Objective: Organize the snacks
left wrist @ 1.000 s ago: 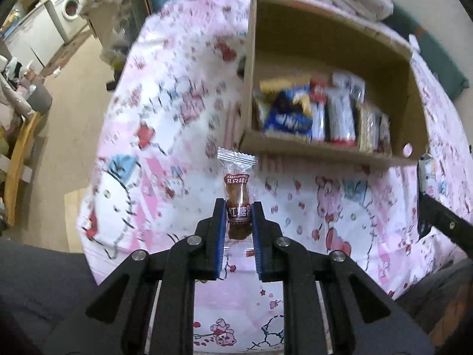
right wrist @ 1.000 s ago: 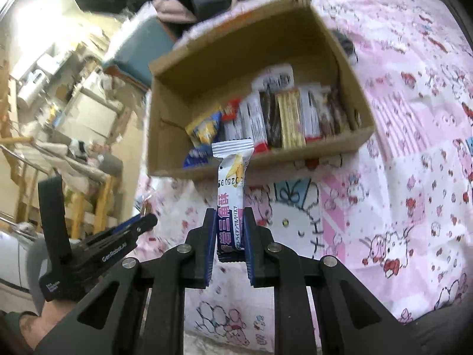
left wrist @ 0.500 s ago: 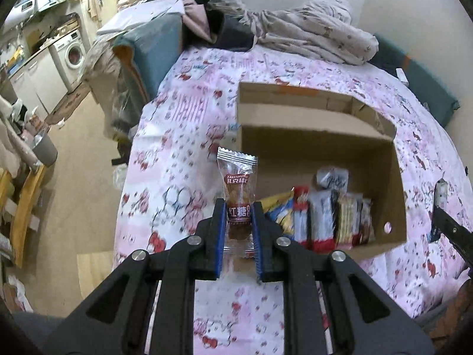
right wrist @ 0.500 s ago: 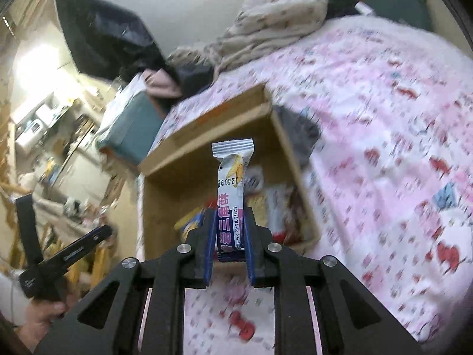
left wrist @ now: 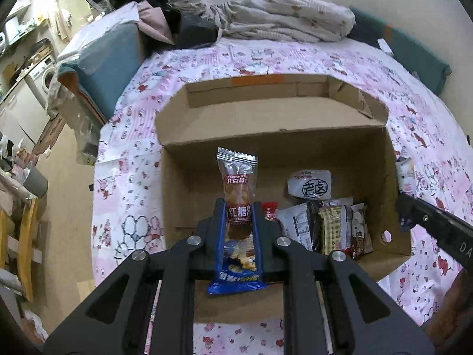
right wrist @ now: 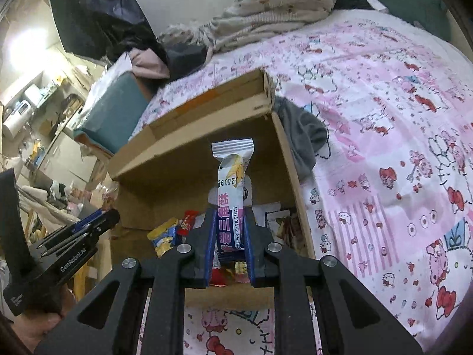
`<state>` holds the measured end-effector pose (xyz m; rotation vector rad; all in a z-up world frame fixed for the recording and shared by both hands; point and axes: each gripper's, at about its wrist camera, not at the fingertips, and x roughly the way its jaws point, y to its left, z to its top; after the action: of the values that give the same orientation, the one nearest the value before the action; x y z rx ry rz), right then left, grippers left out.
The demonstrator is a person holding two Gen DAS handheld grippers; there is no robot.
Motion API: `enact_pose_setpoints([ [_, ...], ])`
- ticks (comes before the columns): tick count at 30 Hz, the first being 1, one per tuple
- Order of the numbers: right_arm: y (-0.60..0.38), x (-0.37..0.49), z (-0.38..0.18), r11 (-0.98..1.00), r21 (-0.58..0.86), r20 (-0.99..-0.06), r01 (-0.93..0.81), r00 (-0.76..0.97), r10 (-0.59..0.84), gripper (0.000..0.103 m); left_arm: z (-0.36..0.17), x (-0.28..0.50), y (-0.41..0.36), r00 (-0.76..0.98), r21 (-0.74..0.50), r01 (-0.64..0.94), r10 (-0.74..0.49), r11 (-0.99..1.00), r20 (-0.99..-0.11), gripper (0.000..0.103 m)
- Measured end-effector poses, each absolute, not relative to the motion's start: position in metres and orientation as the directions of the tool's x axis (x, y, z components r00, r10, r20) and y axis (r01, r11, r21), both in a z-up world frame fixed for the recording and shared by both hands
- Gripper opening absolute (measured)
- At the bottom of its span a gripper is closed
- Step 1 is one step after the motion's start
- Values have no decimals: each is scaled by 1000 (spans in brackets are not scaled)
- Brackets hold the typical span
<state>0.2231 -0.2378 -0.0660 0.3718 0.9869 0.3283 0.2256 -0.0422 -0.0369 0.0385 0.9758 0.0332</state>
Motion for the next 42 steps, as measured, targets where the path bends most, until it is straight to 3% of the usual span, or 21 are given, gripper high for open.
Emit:
enact_pose_setpoints([
  [11, -240, 229, -79, 862, 502, -744, -70, 474, 471, 19, -63, 240, -49, 500, 64, -12, 62, 998, -864, 15],
  [15, -247, 231, -83, 840, 541, -734, -35, 468, 492, 22, -63, 239, -48, 495, 65, -16, 65, 998, -867, 15],
  [17, -250, 231, -80, 833, 552, -725, -30, 475, 498, 30, -61, 238, -47, 494, 51, -6, 48, 999, -868, 16],
  [18, -252, 230, -79, 828, 561, -719, -27, 480, 502, 48, -60, 237, -47, 494, 42, -3, 38, 999, -869, 22],
  [19, -254, 228, -76, 823, 568, -708, -18, 498, 501, 74, -60, 236, -46, 492, 38, -2, 34, 999, -870, 39],
  [20, -256, 226, -73, 821, 570, -699, -16, 516, 495, 82, -58, 235, -46, 490, 37, -6, 35, 999, -871, 51],
  [21, -257, 225, -69, 824, 567, -692, -17, 533, 487, 84, -57, 234, -44, 492, 41, -15, 43, 999, -869, 74],
  [22, -257, 224, -65, 828, 561, -690, -21, 542, 481, 84, -54, 231, -43, 501, 43, -26, 50, 999, -864, 83],
  [26, -263, 212, -45, 837, 547, -664, -22, 596, 451, 87, -43, 223, -38, 517, 46, -24, 52, 999, -854, 83],
  [28, -267, 203, -36, 850, 527, -656, -20, 627, 421, 96, -30, 214, -33, 543, 24, -25, 34, 999, -839, 83],
  [31, -273, 189, -27, 852, 523, -642, -15, 651, 405, 99, -11, 195, -24, 610, -1, -24, 14, 1000, -792, 83],
  [38, -266, 152, -12, 895, 443, -645, -57, 673, 362, 101, 15, 148, 2, 681, -44, -40, -5, 998, -732, 84],
  [42, -246, 128, -5, 934, 336, -648, -120, 690, 322, 101, 15, 124, 21, 685, -81, -77, -6, 994, -729, 94],
])
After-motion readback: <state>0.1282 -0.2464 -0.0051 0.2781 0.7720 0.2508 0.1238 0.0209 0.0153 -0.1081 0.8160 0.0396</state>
